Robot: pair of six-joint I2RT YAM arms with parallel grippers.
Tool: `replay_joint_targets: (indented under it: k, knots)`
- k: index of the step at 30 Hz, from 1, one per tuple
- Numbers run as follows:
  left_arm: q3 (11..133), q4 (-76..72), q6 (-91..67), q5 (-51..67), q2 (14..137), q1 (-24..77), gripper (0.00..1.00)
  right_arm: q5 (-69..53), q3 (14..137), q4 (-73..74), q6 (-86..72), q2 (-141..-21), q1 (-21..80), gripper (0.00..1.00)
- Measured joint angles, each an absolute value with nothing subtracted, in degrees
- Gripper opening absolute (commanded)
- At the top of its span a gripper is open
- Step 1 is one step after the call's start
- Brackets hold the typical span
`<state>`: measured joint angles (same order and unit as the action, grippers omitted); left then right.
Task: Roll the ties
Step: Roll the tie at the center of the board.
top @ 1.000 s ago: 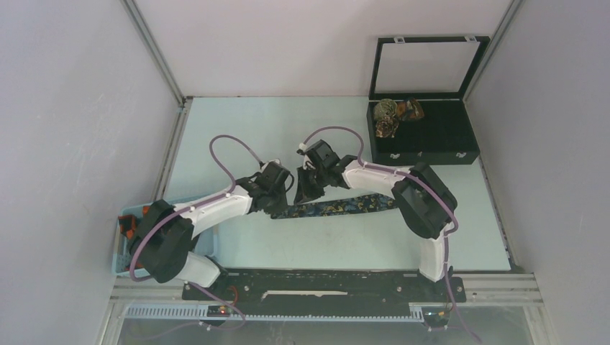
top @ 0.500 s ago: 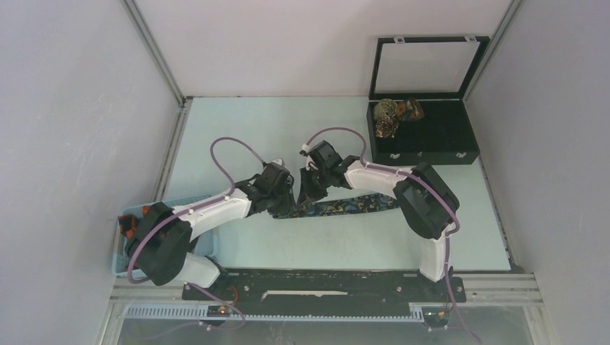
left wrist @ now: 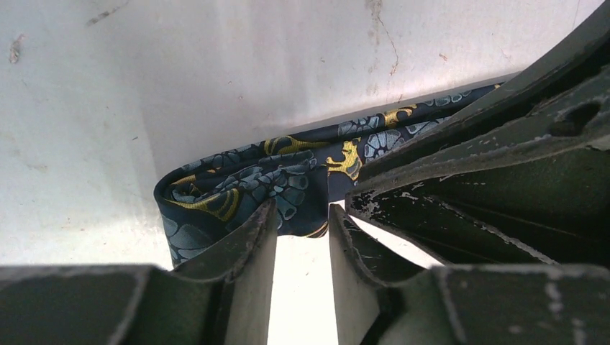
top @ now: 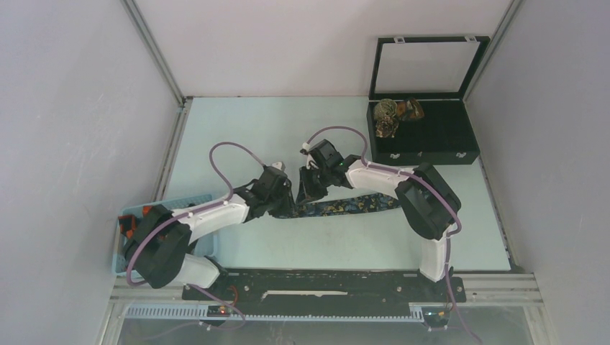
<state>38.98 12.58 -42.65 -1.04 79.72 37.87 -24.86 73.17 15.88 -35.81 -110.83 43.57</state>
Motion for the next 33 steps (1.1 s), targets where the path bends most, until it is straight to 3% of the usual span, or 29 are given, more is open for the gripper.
replay_joint_targets:
  k: [8,15,16,33]
  knots:
    - [38.1,11.2,-43.0,-1.1,78.8,37.8,0.34,-25.2,73.2,16.0,-35.6,-110.8,43.5,0.24]
    - [37.5,10.0,-43.4,-1.1,77.9,37.9,0.01,-25.2,73.2,16.8,-35.4,-110.8,43.4,0.24]
    - [37.5,9.9,-43.3,-1.1,77.9,37.9,0.0,-25.2,73.2,16.9,-35.4,-110.8,43.5,0.24]
    - [37.2,9.1,-43.1,-1.3,77.2,37.9,0.0,-25.2,73.1,17.4,-35.4,-111.1,45.0,0.23]
